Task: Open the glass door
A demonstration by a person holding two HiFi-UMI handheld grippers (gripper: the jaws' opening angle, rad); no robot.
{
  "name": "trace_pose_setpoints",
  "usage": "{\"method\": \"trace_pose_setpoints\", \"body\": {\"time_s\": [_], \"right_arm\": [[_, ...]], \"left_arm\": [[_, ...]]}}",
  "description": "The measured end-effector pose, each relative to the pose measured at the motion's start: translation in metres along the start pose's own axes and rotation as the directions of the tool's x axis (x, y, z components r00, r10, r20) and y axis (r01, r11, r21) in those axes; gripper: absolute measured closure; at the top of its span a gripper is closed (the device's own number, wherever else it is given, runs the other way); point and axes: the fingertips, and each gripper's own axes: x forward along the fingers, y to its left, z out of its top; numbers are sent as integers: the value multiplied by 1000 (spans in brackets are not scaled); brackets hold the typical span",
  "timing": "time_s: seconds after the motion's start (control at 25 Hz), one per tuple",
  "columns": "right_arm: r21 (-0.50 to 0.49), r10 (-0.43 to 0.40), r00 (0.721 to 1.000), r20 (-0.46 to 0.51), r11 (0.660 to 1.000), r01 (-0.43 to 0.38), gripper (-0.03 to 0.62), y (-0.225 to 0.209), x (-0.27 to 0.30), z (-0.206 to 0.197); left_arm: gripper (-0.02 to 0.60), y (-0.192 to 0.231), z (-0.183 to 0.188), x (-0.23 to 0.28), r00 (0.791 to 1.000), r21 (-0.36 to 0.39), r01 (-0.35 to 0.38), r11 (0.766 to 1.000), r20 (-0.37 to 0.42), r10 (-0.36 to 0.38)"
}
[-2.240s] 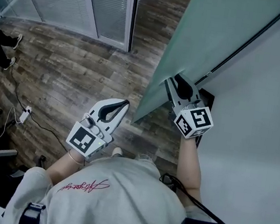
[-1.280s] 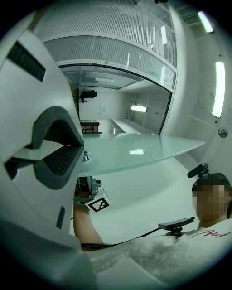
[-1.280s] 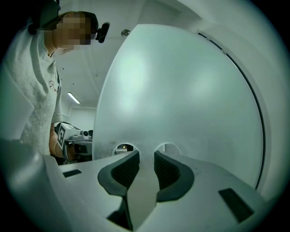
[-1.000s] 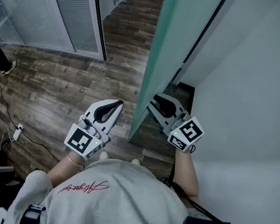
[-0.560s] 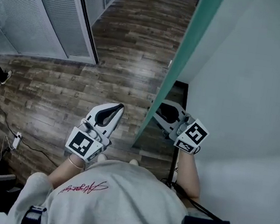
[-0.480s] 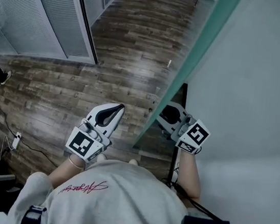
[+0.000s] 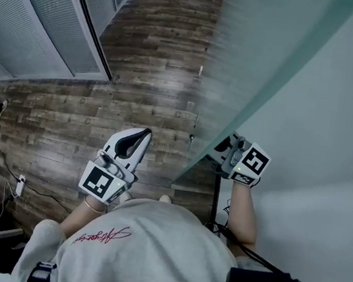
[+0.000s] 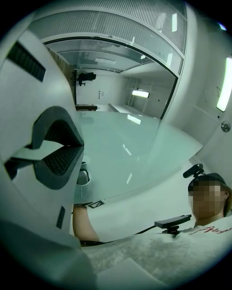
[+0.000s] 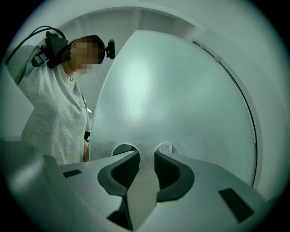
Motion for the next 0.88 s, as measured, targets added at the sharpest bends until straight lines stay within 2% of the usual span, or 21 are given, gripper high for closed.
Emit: {"method": "trace_pose_setpoints", "body": {"time_s": [0.44,0.88], "right_arm": [[8,-1,1000,13,1000,1,482,-2,-47,3],[17,-18,999,46,1000,17,482,-7,-89,8]], "left_arm": [[569,-43,-6,31,996,-3,86,996,-14,-86],[569,-51,-11,40,994,0,101,995,-50,-101]]}}
